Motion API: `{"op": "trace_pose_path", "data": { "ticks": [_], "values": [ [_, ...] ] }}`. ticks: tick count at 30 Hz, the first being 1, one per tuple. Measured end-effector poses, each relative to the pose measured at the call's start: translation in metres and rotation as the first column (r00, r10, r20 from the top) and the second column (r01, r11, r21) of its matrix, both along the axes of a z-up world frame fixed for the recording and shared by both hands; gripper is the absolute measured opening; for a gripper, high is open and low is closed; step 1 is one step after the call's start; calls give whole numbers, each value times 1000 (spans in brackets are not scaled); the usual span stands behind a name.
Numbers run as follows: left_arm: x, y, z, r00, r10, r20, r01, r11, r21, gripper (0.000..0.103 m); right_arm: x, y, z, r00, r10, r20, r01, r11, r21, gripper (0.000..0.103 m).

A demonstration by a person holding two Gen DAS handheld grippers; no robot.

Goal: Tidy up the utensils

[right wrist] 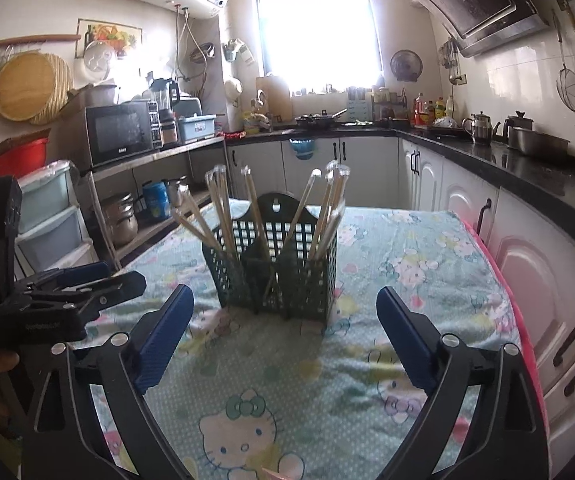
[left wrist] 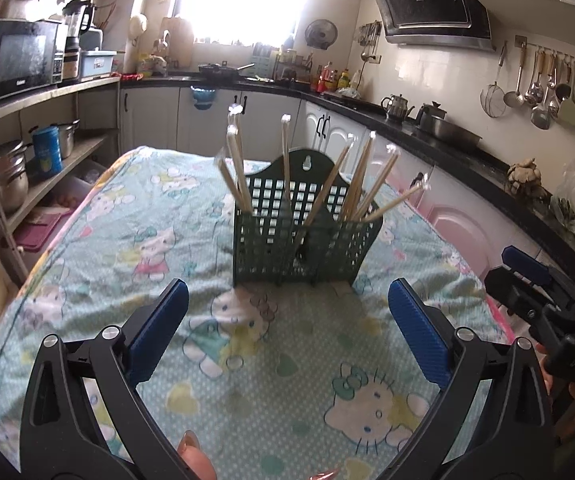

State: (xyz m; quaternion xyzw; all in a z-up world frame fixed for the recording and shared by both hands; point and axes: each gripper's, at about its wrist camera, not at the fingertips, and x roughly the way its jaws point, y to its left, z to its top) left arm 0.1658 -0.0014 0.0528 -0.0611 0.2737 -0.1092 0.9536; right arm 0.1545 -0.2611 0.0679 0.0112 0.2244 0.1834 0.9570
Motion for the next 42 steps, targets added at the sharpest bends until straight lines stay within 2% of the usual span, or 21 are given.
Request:
{"op": "trace_pose_path", "data": {
  "ticks": [17,24,32,42],
  "values": [
    [-29,-2,-41,999,25,27,-25,1000,3,92,-21,1,-49,999,-19,-26,19,1000,6,91],
    [-30,4,-52,997,41,61,-40,999,-19,92,-30,5,-58,997,-45,65,47,999,-16,91],
    [-32,1,-58,994,49,101,-49,999,1,92,-39,4,-60,984,-74,160,77,997,-10,94],
    [-34,-3,-65,991,48,124,-51,998,24,92,-35,4,-69,985,-94,143,97,995,-16,96]
  ]
}}
